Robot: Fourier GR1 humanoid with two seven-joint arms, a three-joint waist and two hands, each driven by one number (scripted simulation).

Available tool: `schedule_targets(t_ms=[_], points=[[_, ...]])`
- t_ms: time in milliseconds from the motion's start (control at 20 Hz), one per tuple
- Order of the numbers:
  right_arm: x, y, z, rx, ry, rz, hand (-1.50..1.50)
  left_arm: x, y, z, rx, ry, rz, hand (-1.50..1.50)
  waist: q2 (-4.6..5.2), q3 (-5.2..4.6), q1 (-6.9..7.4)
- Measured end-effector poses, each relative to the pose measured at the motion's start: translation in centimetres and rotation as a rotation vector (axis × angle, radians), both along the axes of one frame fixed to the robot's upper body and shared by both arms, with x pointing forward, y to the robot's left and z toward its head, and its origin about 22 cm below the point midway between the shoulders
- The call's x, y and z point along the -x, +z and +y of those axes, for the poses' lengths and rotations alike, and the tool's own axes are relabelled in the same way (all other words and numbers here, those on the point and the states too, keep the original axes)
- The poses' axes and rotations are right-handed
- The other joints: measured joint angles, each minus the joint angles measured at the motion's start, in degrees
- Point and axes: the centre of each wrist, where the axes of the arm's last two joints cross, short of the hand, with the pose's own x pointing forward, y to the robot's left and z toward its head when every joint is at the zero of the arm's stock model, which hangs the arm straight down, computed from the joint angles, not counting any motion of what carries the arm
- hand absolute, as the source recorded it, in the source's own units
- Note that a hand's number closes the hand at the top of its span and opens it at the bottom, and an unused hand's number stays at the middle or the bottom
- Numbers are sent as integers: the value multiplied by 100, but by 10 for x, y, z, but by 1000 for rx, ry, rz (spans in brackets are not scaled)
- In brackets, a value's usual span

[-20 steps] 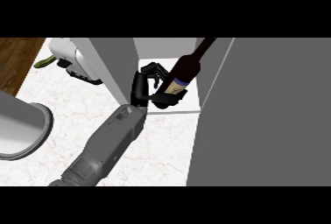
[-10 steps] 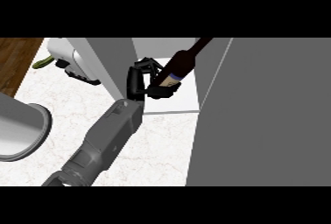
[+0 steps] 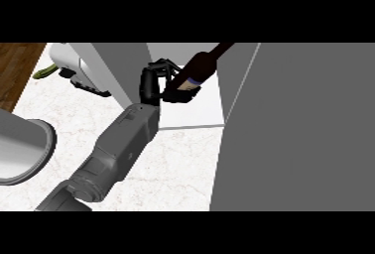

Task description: Pick up the wine, place it into the cabinet and close the cabinet

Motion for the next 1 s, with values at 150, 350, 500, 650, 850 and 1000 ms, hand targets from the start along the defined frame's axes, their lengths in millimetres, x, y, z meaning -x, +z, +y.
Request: schedule_targets(t_ms=[150, 350, 500, 650, 850, 1000], points=[[0, 0, 2, -4, 9, 1, -150, -3, 3, 0, -50, 42, 1, 150, 9, -1, -22], [0, -2, 3, 3, 21, 0, -150, -8, 9, 2, -117, 86, 9, 150, 25, 0, -68], [0, -1, 5, -2, 31, -9, -150, -10, 10, 7, -131, 106, 22, 150, 46, -1, -103], [-1, 0, 6, -3, 39, -18, -150, -12, 12, 10, -141, 112, 41, 150, 59, 1, -136], [-1, 0, 8, 1, 52, -21, -150, -11, 9, 14, -168, 150, 67, 150, 93, 0, -194], [0, 0, 10, 3, 61, -23, -150, -11, 7, 16, -155, 151, 85, 150, 97, -1, -238]])
